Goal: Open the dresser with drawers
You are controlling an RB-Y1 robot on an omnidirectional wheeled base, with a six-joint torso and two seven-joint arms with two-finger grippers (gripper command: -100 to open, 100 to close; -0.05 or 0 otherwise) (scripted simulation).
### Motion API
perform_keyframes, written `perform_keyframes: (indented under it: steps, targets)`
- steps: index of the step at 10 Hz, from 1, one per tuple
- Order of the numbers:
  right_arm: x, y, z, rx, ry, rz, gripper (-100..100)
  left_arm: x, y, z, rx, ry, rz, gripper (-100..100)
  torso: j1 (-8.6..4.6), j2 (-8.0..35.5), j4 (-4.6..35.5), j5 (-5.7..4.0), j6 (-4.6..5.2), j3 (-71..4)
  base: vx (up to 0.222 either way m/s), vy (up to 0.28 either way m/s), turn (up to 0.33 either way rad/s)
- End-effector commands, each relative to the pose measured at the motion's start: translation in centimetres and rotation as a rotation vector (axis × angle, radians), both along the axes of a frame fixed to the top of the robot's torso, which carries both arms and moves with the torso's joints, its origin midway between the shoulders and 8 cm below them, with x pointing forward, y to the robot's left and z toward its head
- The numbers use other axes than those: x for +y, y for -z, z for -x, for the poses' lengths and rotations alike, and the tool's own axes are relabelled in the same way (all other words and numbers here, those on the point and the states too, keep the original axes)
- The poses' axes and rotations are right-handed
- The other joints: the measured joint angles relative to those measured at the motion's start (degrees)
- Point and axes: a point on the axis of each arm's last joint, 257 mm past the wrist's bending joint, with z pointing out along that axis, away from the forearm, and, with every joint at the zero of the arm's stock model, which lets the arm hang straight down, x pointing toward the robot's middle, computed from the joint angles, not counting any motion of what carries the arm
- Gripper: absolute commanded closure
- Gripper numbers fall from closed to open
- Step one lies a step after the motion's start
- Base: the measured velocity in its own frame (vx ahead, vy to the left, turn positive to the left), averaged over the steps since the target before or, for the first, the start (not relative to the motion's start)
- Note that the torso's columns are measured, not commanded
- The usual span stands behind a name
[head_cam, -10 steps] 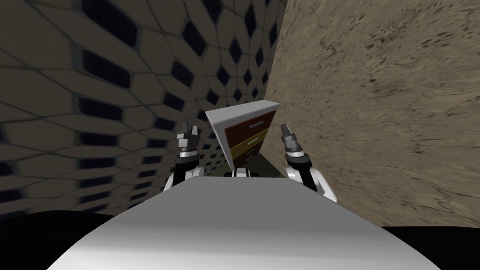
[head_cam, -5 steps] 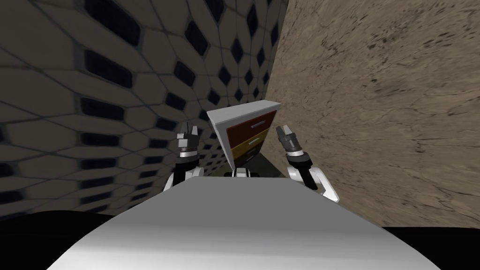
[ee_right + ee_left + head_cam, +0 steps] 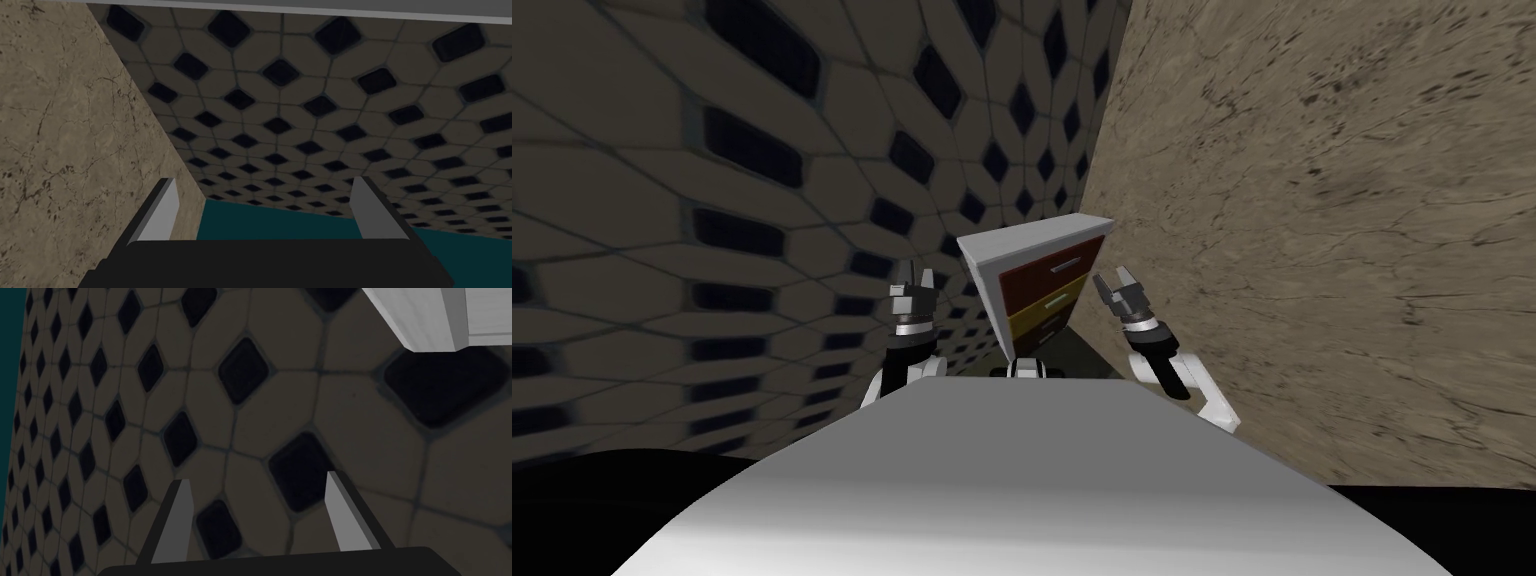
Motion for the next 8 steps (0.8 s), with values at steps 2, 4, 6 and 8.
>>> perform_keyframes:
  steps: [2,4,6,8]
  targets:
    - [-0.1,0.9,-0.5,-0.027,0.063,0.147,-100,0.0,0.0,0.0,0.000,0.000,0.000,0,0.02,0.0,0.0,0.01,0.00,0.0,0.000,0.030,0.008]
    - [-0.2,1.4,-1.0,-0.042,0.098,0.236,-100,0.0,0.0,0.0,0.000,0.000,0.000,0,0.01,0.0,0.0,0.00,0.00,0.0,0.001,0.029,0.014]
    - [-0.4,2.1,-1.4,-0.058,0.133,0.323,-100,0.0,0.0,0.0,0.000,0.000,0.000,0,0.00,0.0,0.0,0.00,0.00,0.0,-0.003,0.028,0.017]
    - [-0.6,2.7,-1.9,-0.074,0.165,0.409,-100,0.0,0.0,0.0,0.000,0.000,0.000,0,0.00,0.0,0.0,0.00,0.00,0.0,-0.002,0.026,0.024]
